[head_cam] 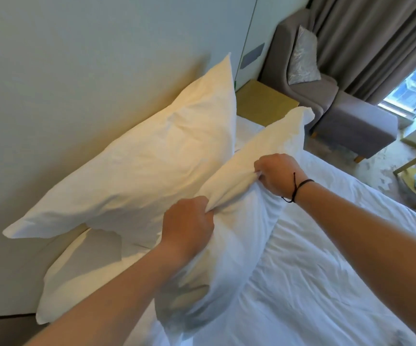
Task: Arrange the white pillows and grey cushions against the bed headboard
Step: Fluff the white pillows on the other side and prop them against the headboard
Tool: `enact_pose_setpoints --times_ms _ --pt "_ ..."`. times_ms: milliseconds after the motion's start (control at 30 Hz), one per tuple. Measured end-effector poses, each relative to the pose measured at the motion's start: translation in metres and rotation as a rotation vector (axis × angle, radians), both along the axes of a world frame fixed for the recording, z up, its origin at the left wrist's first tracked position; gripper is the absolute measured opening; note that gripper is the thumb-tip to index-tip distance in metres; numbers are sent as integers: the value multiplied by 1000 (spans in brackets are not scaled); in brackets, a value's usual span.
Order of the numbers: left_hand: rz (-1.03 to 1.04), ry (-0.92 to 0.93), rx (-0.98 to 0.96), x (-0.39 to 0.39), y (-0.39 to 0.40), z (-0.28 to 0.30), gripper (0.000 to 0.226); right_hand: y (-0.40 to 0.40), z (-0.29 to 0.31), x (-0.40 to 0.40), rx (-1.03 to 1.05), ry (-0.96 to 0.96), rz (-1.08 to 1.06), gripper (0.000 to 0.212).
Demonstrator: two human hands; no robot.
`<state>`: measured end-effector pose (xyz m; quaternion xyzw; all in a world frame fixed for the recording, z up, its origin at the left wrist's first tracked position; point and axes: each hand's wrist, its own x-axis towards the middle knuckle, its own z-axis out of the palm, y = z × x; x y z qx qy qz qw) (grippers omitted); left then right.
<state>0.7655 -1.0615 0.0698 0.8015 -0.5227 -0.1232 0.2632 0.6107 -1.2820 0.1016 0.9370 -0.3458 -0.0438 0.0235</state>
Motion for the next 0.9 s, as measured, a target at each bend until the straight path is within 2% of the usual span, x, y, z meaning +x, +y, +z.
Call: enact_pose_setpoints --times_ms 67,133,167,233,267,333,400,467,567,633,733,800,900 --pt "10 29 89 15 -30 -6 29 -16 -2 11 -5 -113 -143 21" --pt "-4 85 306 27 -50 -26 31 -17 -22 20 143 -261 -353 27" --pt "-5 124 417 29 -53 -39 37 -8 -40 25 286 -290 -460 42" --pt "22 214 582 22 -39 -68 68 30 -85 32 625 -339 -676 83" --pt "41 262 607 15 -26 -82 84 54 -108 35 744 -409 -776 93" --pt "44 311 604 0 -4 -103 102 91 -141 40 823 -564 -888 95" --pt "15 252 614 -9 8 -115 107 103 -152 43 835 -581 -889 95" --pt "-1 175 589 -13 10 -116 94 98 -150 42 883 -535 -877 99" --pt "-59 67 559 -7 3 -108 43 91 -142 33 955 -499 -783 103" --pt "-84 15 572 5 0 -99 30 92 -138 22 975 -478 -693 100" --pt "-32 11 566 24 5 -90 30 109 -138 0 1007 -464 -616 90" --pt "14 38 553 26 11 -86 34 127 -143 -21 1055 -471 -641 87" --pt "23 -32 552 7 18 -81 54 155 -154 -65 1109 -468 -706 79"
